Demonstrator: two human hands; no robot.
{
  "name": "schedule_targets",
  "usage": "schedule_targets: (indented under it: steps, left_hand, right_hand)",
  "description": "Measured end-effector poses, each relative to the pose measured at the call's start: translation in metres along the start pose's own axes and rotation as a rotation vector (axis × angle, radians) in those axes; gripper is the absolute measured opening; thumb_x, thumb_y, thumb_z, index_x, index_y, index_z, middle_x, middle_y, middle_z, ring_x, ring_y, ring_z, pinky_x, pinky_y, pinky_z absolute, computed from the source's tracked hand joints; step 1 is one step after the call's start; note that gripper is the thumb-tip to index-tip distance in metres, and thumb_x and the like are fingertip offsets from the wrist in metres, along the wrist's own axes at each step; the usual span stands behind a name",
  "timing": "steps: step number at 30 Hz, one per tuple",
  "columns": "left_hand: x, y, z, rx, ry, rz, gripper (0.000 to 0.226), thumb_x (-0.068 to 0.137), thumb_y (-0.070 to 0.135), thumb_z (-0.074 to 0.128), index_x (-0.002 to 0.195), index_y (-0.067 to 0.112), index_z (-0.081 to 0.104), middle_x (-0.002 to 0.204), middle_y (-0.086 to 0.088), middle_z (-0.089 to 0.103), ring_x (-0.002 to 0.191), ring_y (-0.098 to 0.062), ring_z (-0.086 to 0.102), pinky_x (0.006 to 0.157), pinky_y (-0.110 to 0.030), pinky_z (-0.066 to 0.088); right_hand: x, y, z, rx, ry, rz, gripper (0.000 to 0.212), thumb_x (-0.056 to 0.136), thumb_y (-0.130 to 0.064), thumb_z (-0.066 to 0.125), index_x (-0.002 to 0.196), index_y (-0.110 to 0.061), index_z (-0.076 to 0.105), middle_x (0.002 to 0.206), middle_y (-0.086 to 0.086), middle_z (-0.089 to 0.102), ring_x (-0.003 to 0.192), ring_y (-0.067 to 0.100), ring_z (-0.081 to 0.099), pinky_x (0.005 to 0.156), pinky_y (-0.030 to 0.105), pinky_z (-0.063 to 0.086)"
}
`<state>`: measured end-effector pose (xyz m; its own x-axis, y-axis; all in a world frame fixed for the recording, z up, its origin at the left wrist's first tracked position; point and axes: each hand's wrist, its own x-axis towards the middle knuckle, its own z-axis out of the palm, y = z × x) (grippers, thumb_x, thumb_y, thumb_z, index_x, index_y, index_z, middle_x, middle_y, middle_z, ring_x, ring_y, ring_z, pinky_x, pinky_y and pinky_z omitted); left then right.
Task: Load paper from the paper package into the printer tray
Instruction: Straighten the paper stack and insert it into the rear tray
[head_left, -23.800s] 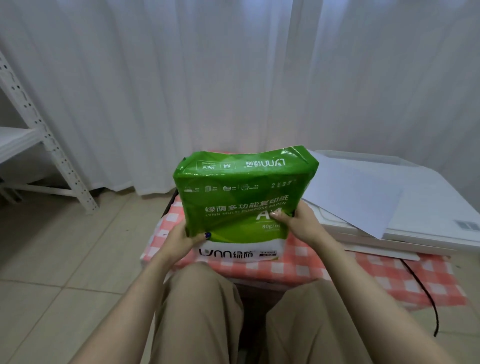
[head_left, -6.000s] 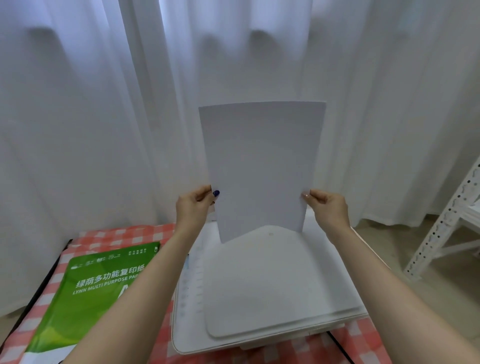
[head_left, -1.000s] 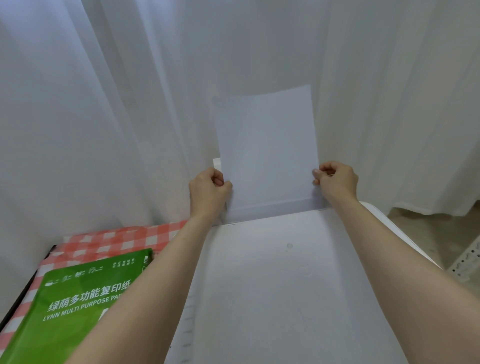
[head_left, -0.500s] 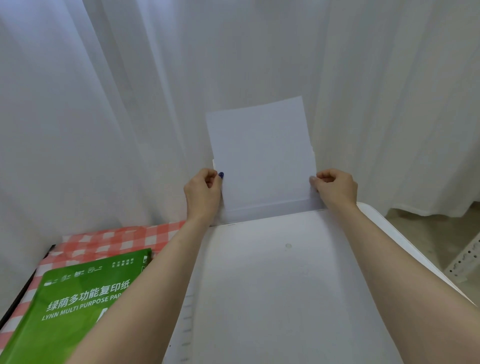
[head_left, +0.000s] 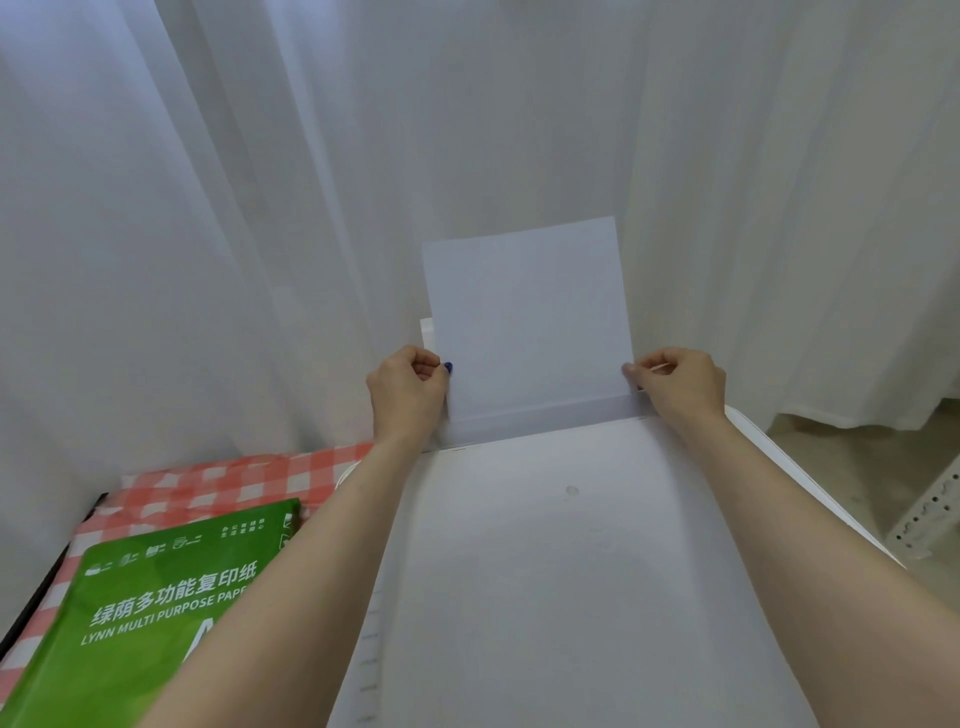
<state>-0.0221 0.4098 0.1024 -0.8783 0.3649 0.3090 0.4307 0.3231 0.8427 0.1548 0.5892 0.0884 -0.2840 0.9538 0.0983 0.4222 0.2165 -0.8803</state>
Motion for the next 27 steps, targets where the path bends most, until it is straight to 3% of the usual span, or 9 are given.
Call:
schedule_targets:
  steps: [4, 7, 9, 13, 18, 24, 27]
  left_hand:
    - [-0.004, -0.004, -0.001, 0.019, -0.011, -0.005, 0.01, 0.082, 0.014, 0.064, 0.087, 0.005, 0.067, 0.065, 0.006, 0.057, 0.071, -0.015, 0.055, 0.068, -0.018, 0.039]
    - [-0.005, -0.004, -0.001, -0.012, 0.018, 0.019, 0.013, 0.084, 0.017, 0.063, 0.088, 0.005, 0.068, 0.067, 0.006, 0.059, 0.071, -0.014, 0.055, 0.058, -0.007, 0.039]
    - [-0.003, -0.002, 0.0, -0.03, 0.047, 0.025, 0.015, 0.087, 0.017, 0.06, 0.09, 0.004, 0.068, 0.077, -0.003, 0.066, 0.074, -0.015, 0.057, 0.065, -0.012, 0.041]
    - [0.001, 0.0, 0.001, -0.034, 0.053, 0.01, 0.016, 0.088, 0.015, 0.059, 0.091, 0.003, 0.069, 0.082, -0.007, 0.068, 0.077, -0.017, 0.058, 0.074, -0.019, 0.041]
    - [-0.002, -0.004, 0.001, 0.02, 0.022, 0.008, 0.015, 0.087, 0.014, 0.06, 0.089, 0.002, 0.07, 0.077, -0.002, 0.063, 0.074, -0.016, 0.055, 0.058, -0.012, 0.035]
    - [0.0, -0.001, -0.002, 0.01, -0.003, -0.003, 0.017, 0.088, 0.017, 0.059, 0.091, 0.003, 0.069, 0.09, -0.011, 0.072, 0.079, -0.019, 0.059, 0.078, -0.022, 0.044]
    - [0.001, 0.003, -0.002, 0.005, 0.016, 0.019, 0.018, 0.089, 0.017, 0.058, 0.099, 0.003, 0.066, 0.097, -0.011, 0.07, 0.085, -0.021, 0.06, 0.083, -0.026, 0.047]
  right_hand:
    - [-0.002, -0.001, -0.003, -0.016, -0.04, 0.008, 0.014, 0.077, -0.025, 0.071, 0.082, -0.012, 0.071, 0.081, 0.002, 0.066, 0.08, 0.018, 0.056, 0.07, 0.024, 0.041]
    - [-0.002, -0.006, -0.002, 0.067, -0.031, 0.017, 0.02, 0.081, -0.029, 0.067, 0.085, -0.01, 0.071, 0.089, 0.004, 0.069, 0.082, 0.017, 0.056, 0.071, 0.025, 0.044]
    - [0.001, -0.01, -0.001, 0.099, 0.001, 0.005, 0.022, 0.084, -0.026, 0.065, 0.095, -0.009, 0.072, 0.098, 0.007, 0.072, 0.087, 0.015, 0.056, 0.08, 0.023, 0.042]
    - [0.004, -0.012, 0.002, 0.09, 0.033, 0.036, 0.021, 0.084, -0.019, 0.066, 0.098, -0.006, 0.072, 0.105, 0.009, 0.071, 0.086, 0.015, 0.053, 0.081, 0.022, 0.04]
    - [0.002, -0.007, 0.002, 0.018, 0.013, 0.073, 0.017, 0.084, -0.016, 0.066, 0.093, -0.004, 0.073, 0.103, 0.013, 0.071, 0.084, 0.019, 0.054, 0.084, 0.028, 0.046]
    - [0.002, -0.011, 0.001, -0.003, 0.021, 0.064, 0.015, 0.082, -0.016, 0.068, 0.089, -0.005, 0.073, 0.092, 0.01, 0.07, 0.081, 0.021, 0.057, 0.086, 0.034, 0.053]
    - [0.0, -0.016, 0.002, 0.029, 0.05, 0.043, 0.018, 0.083, -0.019, 0.066, 0.093, -0.006, 0.073, 0.097, 0.011, 0.071, 0.083, 0.023, 0.059, 0.087, 0.038, 0.053]
